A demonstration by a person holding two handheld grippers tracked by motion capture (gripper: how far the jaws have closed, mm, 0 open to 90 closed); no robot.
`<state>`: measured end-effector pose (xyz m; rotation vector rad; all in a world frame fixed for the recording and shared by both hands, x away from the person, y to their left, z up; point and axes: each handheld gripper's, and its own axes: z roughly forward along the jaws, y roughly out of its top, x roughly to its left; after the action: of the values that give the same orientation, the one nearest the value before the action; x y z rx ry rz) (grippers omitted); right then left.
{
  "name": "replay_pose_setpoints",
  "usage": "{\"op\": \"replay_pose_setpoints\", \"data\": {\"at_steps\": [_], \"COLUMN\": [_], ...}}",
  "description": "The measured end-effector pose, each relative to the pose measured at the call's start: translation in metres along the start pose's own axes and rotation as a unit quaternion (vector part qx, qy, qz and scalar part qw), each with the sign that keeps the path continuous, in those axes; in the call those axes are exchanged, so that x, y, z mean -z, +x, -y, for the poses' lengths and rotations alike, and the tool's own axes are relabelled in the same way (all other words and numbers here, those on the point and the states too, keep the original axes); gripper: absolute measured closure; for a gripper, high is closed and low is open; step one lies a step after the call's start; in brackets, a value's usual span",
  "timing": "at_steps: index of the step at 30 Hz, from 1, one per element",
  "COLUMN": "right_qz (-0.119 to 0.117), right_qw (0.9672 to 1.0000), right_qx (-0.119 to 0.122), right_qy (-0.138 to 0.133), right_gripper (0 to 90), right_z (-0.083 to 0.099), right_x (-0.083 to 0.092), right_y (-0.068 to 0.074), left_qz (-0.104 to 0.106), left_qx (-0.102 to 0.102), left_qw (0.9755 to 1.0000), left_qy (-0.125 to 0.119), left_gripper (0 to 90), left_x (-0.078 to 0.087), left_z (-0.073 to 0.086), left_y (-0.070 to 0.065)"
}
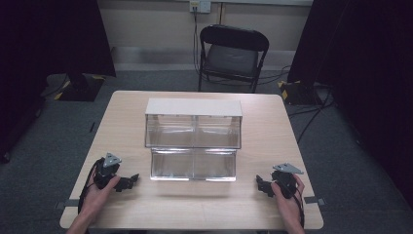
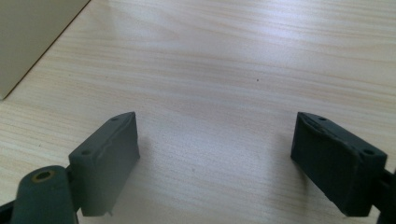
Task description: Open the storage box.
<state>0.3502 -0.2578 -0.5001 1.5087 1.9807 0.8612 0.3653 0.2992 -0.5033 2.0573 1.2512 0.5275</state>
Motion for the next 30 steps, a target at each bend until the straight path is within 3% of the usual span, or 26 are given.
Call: {"op": "replay_pose_setpoints", "data": {"at_steps": [7,11,12,14,16,18,25,27,30], "right_qz": [-0.001,-0.001,0.000,0.000,0.000,0.000,-0.003,-0.003,-0.003], "right_qw": [1.0000,1.0000,1.0000,1.0000,1.0000,1.0000,1.0000,1.0000,1.0000], "right_qx": [0.000,0.000,0.000,0.000,0.000,0.000,0.001,0.001,0.001], "right_qy": [0.000,0.000,0.000,0.000,0.000,0.000,0.000,0.001,0.000], "right_gripper": [14.4,14.4,14.3,14.4,14.4,14.4,13.9,13.9,13.9], "right_z": [0.000,0.000,0.000,0.000,0.000,0.000,0.000,0.000,0.000], "right_x": [0.000,0.000,0.000,0.000,0.000,0.000,0.000,0.000,0.000], "right_y": [0.000,0.000,0.000,0.000,0.000,0.000,0.000,0.000,0.000], "left_qz": [-0.001,-0.003,-0.005,-0.005,-0.007,0.004,0.023,0.046,0.060], "left_qx": [0.004,0.010,0.006,-0.002,-0.008,-0.003,-0.021,-0.023,-0.018], "left_qw": [1.0000,0.9999,0.9999,0.9997,0.9992,0.9988,0.9984,0.9975,0.9962], "left_qy": [-0.003,-0.011,-0.013,-0.023,-0.039,-0.049,-0.047,-0.048,-0.060], "left_gripper": [1.8,10.6,10.6,18.8,17.5,16.7,16.5,16.5,16.3], "left_x": [0.001,0.004,0.005,0.008,0.012,0.013,0.018,0.021,0.024], "left_z": [0.001,0.002,0.002,0.002,0.000,-0.001,-0.008,-0.011,-0.013], "left_y": [0.000,0.000,0.001,0.000,-0.002,-0.004,-0.017,-0.022,-0.027]}}
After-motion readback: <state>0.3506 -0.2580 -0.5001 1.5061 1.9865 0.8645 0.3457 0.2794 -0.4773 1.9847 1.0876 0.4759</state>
